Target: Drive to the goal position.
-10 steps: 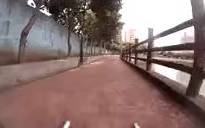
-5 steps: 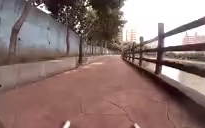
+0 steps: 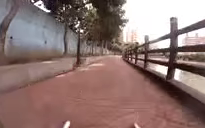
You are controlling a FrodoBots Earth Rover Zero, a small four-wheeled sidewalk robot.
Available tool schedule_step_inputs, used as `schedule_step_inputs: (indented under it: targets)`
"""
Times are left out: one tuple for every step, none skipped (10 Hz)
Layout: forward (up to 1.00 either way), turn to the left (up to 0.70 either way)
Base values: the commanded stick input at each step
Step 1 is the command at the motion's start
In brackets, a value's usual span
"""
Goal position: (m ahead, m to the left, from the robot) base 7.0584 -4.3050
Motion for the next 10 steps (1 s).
schedule_step_inputs:
  targets:
    - [1.0,0.0]
    - [1.0,0.0]
    - [1.0,0.0]
    - [1.0,0.0]
    - [1.0,0.0]
    - [1.0,0.0]
    - [1.0,0.0]
    - [1.0,0.0]
    - [1.0,0.0]
    - [1.0,0.0]
